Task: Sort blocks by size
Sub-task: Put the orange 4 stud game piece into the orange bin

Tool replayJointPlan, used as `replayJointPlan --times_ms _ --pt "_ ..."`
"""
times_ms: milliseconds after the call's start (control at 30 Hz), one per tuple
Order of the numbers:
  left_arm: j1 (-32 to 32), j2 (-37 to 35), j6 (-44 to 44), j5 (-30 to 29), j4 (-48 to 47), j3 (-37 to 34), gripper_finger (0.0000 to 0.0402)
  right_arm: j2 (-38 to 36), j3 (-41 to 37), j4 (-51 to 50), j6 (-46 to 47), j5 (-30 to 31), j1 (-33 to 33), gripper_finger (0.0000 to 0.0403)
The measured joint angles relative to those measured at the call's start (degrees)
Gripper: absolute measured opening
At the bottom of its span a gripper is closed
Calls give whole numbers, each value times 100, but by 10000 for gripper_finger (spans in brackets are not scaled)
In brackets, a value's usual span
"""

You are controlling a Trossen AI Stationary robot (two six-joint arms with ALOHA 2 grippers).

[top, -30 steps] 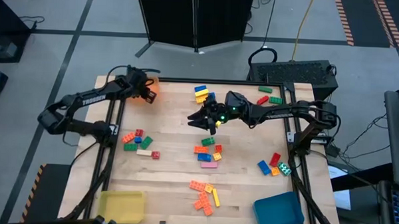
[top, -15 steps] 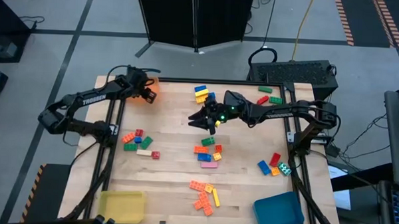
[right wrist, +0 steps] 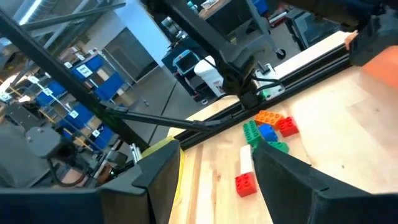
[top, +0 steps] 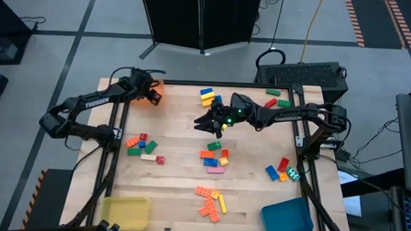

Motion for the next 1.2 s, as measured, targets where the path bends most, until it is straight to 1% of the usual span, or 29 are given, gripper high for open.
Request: replayJointPlan --times_ms 100,167,400,500,633,800,900,1033,1100,1200 --pt "0 0 -10 0 85 0 201 -67 2 -242 119 -38 -237 196" --pt "-4 0 -3 0 93 0 201 -201 2 -704 118 -22 -469 196" --pt "-4 0 95 3 196 0 201 -796 7 -2789 -287 67 -1335 196" --pt "-19 0 191 113 365 0 201 -956 7 -3339 -391 67 -1591 196" --pt "-217 0 465 171 728 0 201 -1039 7 -3937 -536 84 -1813 196" --pt "-634 0 799 550 1330 0 201 -1040 9 -4658 -869 246 -1991 196" --pt "-907 0 871 831 1687 0 201 -1040 9 -5109 -1065 609 -2040 196" --pt "-1241 0 888 1191 2136 0 199 -1040 9 -5627 -1289 800 -2082 196" --pt "-1393 0 897 1379 2322 0 192 -1040 9 -5889 -1413 816 -2077 196" --pt "-1606 0 1010 1650 2546 0 171 -1040 9 -6089 -1519 816 -2077 196"
